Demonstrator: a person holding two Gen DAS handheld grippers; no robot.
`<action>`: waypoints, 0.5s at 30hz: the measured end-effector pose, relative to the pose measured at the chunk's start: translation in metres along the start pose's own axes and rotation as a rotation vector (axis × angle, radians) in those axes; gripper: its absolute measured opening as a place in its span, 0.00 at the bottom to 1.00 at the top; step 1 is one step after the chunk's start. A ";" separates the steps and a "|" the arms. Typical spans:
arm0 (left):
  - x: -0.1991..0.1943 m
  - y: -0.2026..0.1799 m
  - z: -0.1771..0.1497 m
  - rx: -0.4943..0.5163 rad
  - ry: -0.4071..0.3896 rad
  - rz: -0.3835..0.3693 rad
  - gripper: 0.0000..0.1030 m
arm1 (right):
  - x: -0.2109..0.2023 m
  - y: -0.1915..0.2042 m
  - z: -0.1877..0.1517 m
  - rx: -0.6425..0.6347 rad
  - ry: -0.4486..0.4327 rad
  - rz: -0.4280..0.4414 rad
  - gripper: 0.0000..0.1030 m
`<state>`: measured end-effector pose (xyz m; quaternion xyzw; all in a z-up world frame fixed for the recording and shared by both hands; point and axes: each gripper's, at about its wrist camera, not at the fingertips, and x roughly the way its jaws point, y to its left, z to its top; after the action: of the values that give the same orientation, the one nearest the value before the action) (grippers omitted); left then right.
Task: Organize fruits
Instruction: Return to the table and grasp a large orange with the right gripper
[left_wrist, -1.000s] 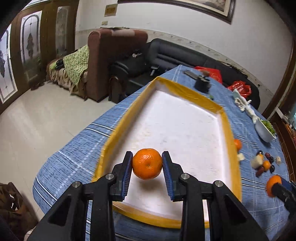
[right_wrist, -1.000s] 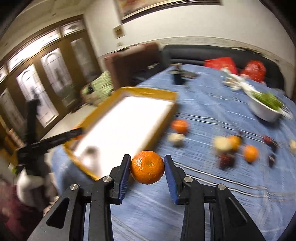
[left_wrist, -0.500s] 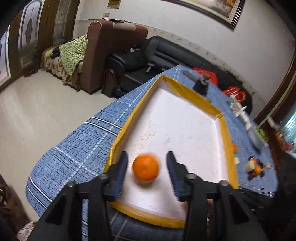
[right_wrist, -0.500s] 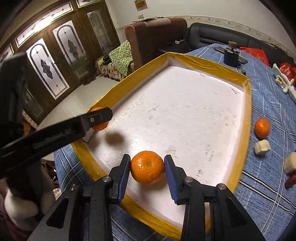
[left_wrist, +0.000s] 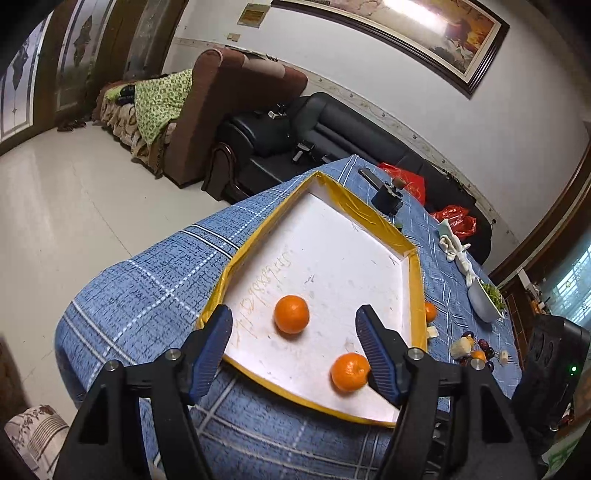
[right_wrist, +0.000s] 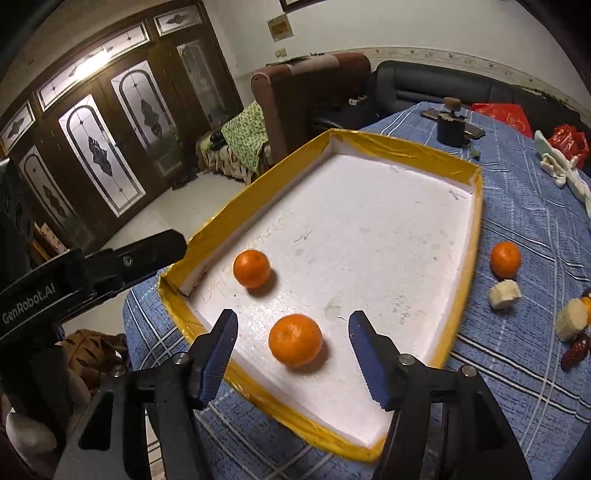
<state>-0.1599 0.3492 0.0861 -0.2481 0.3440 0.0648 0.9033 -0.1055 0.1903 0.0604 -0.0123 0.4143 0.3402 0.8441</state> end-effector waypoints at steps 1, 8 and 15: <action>-0.003 -0.004 -0.002 0.003 0.001 0.010 0.74 | -0.005 -0.002 -0.002 0.005 -0.006 -0.001 0.66; -0.016 -0.045 -0.022 0.087 0.068 -0.035 0.83 | -0.050 -0.031 -0.028 0.073 -0.069 -0.042 0.68; -0.030 -0.073 -0.034 0.142 0.070 -0.089 0.83 | -0.098 -0.084 -0.061 0.163 -0.103 -0.119 0.68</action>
<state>-0.1821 0.2709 0.1130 -0.2006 0.3675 -0.0088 0.9081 -0.1399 0.0524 0.0677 0.0492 0.3951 0.2548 0.8812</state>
